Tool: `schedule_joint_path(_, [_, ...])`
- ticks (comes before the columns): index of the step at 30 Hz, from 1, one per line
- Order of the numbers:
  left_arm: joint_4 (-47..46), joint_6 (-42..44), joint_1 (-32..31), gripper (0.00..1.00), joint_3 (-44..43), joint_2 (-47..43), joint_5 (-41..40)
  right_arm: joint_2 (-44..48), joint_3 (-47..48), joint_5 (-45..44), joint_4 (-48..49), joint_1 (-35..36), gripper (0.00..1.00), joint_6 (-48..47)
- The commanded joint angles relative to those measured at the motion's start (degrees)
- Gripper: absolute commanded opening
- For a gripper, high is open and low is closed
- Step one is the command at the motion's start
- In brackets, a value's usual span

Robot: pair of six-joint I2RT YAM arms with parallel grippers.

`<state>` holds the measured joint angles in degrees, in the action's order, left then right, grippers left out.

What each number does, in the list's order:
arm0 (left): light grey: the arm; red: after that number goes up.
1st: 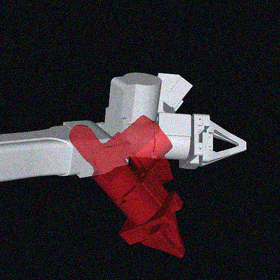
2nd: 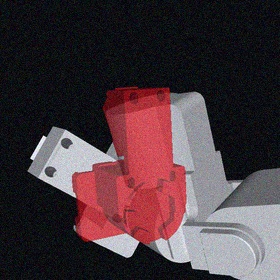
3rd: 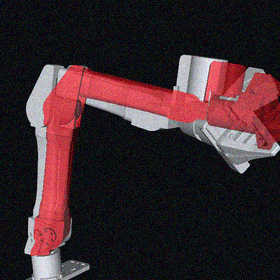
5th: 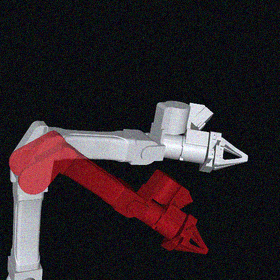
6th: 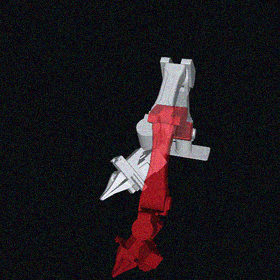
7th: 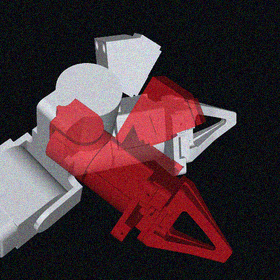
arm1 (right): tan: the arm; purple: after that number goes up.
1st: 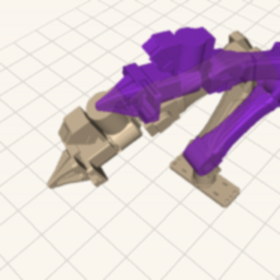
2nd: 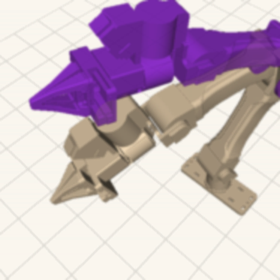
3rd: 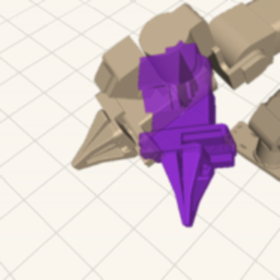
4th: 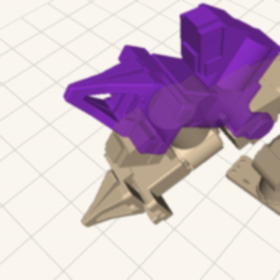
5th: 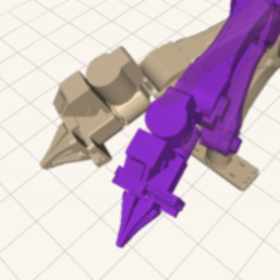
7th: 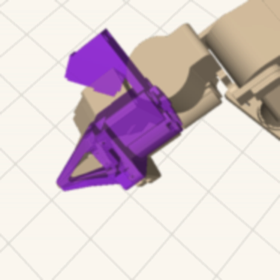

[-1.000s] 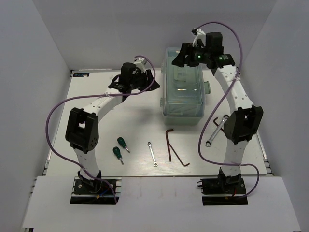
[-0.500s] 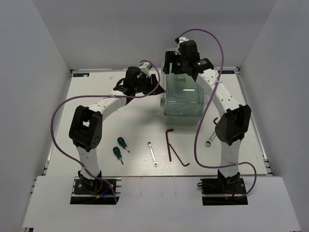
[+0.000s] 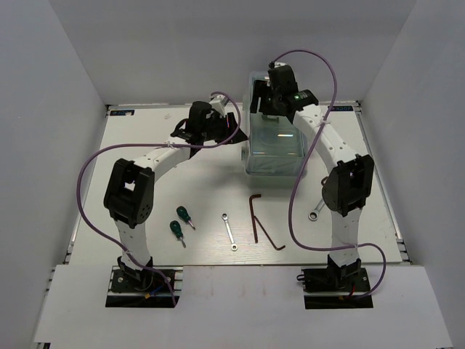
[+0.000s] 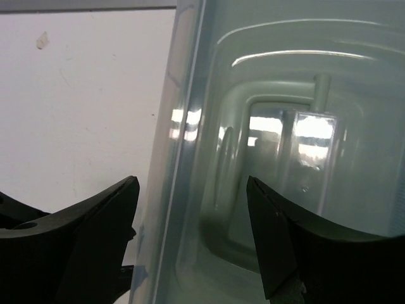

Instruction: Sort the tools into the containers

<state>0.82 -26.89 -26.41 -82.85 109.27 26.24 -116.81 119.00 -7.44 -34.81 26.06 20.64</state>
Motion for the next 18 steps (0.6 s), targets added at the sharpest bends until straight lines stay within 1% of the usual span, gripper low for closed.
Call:
schedule_joint_path(1, [-1.96, -0.44, -0.39, 0.53, 0.32, -1.78, 2.49, -1.57, -1.66, 5.92, -0.97, -0.57, 0.74, 4.22])
schedule_joint_path(4, [-1.96, -0.44, -0.92, 0.53, -0.29, -1.78, 2.5, -2.01, -2.28, 10.07, -0.88, -1.01, 0.74, 6.07])
schedule_joint_path(8, [-1.96, -0.44, -0.92, 0.53, -2.05, -0.65, 3.03, -1.75, -2.37, 13.24, -0.44, -1.89, 0.68, 7.39])
schedule_joint_path(11, [-1.35, -0.44, -1.45, 0.53, -3.45, -0.11, 3.03, -0.26, -2.37, 16.49, 0.44, -3.38, 0.56, 8.36])
schedule_joint_path(12, [-1.35, -0.44, -1.45, 0.53, -3.46, -0.11, 3.03, -0.08, -2.2, 17.02, 0.62, -3.65, 0.55, 8.71])
schedule_joint_path(16, [-0.2, 0.09, -1.45, 0.53, -5.3, -0.11, 2.41, 1.24, -1.93, 21.31, 1.67, -4.97, 0.53, 9.85])
schedule_joint_path(18, [0.5, 0.61, -1.45, 0.53, -5.31, -0.81, 0.93, 1.94, -2.02, 21.94, 2.02, -5.59, 0.52, 10.03])
